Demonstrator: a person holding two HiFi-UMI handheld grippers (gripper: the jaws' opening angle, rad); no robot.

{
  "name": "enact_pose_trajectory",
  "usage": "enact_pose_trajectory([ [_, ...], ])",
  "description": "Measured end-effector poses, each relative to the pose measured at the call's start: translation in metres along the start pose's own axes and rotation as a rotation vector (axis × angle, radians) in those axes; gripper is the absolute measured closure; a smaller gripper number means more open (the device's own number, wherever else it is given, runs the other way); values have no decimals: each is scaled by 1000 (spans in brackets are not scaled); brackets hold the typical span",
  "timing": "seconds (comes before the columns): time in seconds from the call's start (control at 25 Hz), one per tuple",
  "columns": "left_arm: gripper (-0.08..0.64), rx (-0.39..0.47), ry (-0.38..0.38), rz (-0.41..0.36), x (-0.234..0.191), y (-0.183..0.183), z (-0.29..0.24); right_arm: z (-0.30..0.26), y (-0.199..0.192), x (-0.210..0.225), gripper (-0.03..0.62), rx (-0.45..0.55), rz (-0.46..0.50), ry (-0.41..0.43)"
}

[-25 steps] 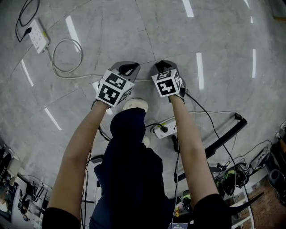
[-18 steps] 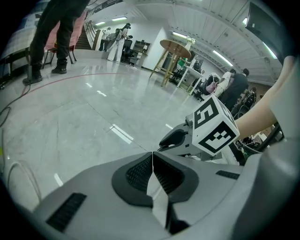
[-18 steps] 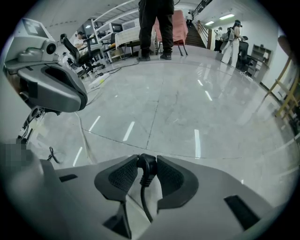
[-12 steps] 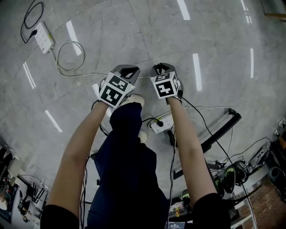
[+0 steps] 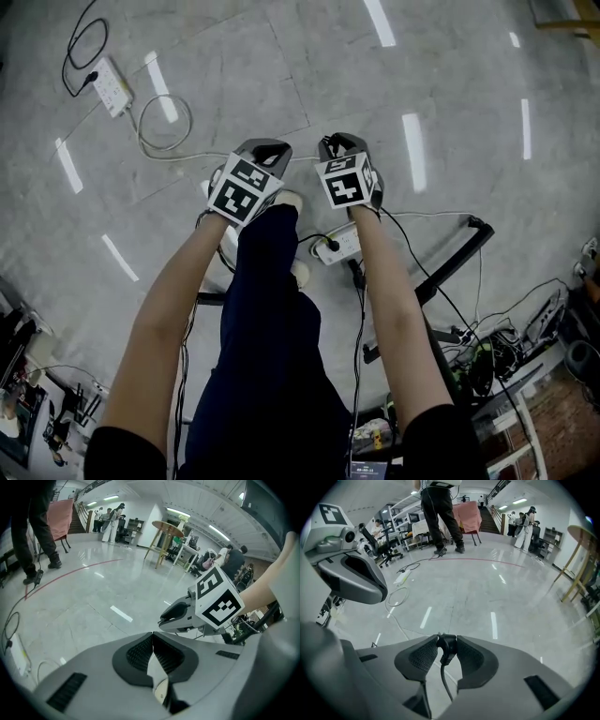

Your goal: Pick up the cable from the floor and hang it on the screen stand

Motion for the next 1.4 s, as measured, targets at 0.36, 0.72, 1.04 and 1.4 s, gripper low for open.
enact_pose_trajectory([
  [0.36, 552, 1, -16, 30, 24, 52, 52, 73, 35, -7, 451, -9, -45, -33],
  [0.72, 552, 5, -26, 34, 46, 87, 98, 143, 73, -19, 453, 55, -88, -64],
  [1.04, 552, 20, -29, 39, 68, 117, 136, 201, 105, -25, 453, 151, -135, -102],
  [1.4, 552, 103, 7, 0, 88, 172, 180, 287, 133, -20, 453, 226, -154, -183],
])
Point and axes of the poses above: the fingertips, and each gripper's own axes: z backward along the fingers, x to its right, y out of its top, the point moved 9 cm from there along z, backward along the fingers, and after that the axes turned 4 degrees about x, right-handed, at the moved point
